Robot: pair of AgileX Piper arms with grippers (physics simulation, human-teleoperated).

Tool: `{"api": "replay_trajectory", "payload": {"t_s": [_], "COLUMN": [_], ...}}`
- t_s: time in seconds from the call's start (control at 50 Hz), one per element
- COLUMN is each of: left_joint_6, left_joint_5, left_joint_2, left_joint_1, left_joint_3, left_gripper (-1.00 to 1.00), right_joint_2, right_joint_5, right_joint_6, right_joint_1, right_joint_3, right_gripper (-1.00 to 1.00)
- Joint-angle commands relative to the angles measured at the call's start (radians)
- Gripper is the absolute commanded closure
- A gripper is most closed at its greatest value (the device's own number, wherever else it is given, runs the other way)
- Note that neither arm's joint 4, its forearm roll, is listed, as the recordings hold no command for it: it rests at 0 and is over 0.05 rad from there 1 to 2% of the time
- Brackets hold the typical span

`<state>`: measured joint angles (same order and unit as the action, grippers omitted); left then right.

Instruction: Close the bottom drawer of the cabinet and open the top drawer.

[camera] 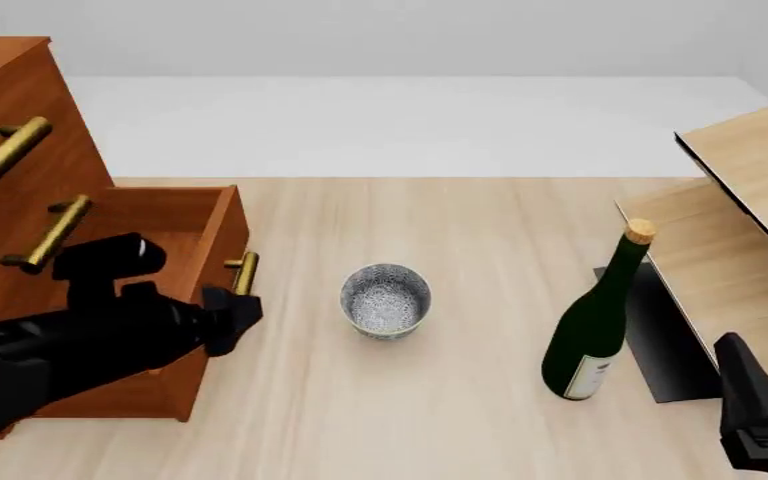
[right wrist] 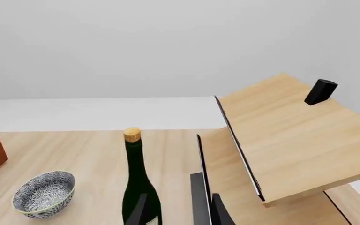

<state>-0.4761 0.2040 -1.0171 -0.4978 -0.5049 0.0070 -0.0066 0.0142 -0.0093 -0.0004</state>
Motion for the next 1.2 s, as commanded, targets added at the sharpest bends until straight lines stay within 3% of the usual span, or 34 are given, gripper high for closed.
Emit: {"api": "replay_trajectory", "payload": {"t_s": [0.02, 0.18, 0.34, 0.48, 0.74, 0.94, 1.06, 1.2], "left_joint_6": [0.017, 0.007, 0.066, 0.021, 0.017, 0.069, 0.143, 0.155], "left_joint_5": [-0.028, -0.064, -0.045, -0.096, -0.141, -0.136, -0.115, -0.110], "left_joint_2": [-0.033, -0.054, -0.038, -0.071, -0.098, -0.092, -0.064, -0.044], "left_joint_1": [-0.006, -0.001, 0.055, 0.028, 0.033, 0.089, 0.163, 0.194], "left_joint_3": [0.040, 0.085, 0.089, 0.136, 0.174, 0.179, 0.179, 0.191], "left_gripper": [-1.00, -1.00, -1.00, -1.00, -1.00, -1.00, -1.00, -1.00], "right_joint_2": [0.005, 0.018, 0.024, 0.027, 0.025, 0.019, 0.020, 0.011], "right_joint_5": [-0.004, -0.016, -0.021, -0.023, -0.021, -0.015, -0.015, -0.007], "right_joint_6": [0.002, 0.004, 0.007, 0.009, 0.011, 0.010, 0.010, 0.009], "right_joint_1": [0.001, 0.002, 0.003, 0.002, 0.002, 0.003, 0.003, 0.005], "right_joint_3": [0.000, 0.000, 0.000, 0.000, 0.000, 0.000, 0.000, 0.000], "right_gripper": [-1.00, -1.00, -1.00, -1.00, -1.00, -1.00, -1.00, -1.00]}}
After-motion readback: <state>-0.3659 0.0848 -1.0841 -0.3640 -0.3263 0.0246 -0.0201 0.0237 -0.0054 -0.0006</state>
